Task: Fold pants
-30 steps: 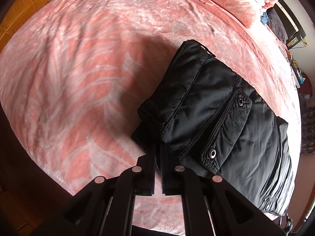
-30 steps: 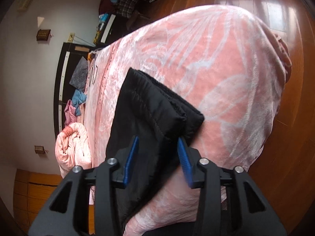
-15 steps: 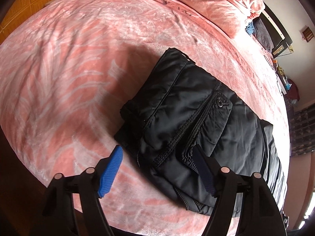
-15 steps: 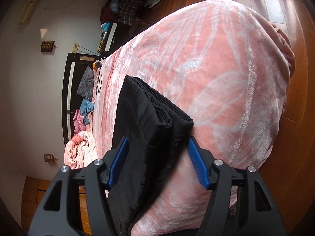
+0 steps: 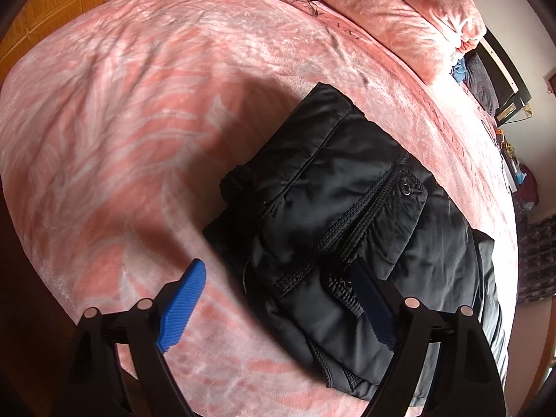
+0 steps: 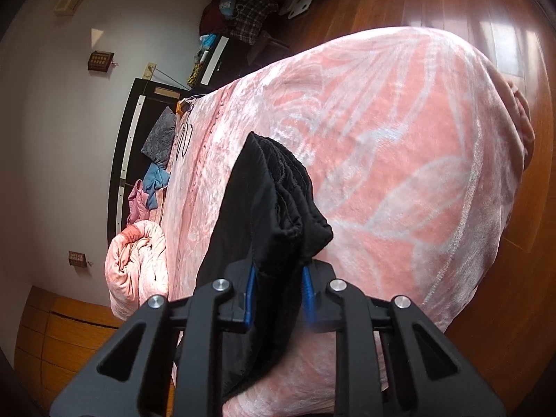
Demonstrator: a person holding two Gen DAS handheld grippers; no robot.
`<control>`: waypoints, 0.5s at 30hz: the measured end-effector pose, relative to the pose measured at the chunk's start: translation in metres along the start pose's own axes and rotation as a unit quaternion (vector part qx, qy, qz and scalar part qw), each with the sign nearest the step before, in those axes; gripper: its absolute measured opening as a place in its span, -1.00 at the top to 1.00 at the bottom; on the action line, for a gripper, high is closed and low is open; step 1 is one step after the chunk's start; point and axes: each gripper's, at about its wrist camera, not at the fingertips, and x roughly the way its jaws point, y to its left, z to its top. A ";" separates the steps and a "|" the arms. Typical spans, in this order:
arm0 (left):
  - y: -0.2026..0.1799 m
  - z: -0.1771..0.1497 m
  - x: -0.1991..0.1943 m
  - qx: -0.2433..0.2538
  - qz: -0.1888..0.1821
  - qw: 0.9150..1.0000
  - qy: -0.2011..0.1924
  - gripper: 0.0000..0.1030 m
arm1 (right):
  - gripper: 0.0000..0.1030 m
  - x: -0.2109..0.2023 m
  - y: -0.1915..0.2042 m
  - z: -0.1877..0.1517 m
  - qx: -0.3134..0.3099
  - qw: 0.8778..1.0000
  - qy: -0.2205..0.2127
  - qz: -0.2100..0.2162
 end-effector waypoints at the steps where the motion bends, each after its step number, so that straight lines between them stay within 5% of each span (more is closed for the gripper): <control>1: -0.002 -0.001 -0.001 0.003 0.004 1.000 -0.006 -0.67 | 0.63 -0.004 0.012 -0.001 -0.014 1.000 -0.005 -0.003; 15: -0.010 -0.024 -0.015 0.039 0.053 0.992 -0.108 -0.74 | 0.66 -0.044 0.164 -0.033 -0.199 0.977 -0.051 -0.052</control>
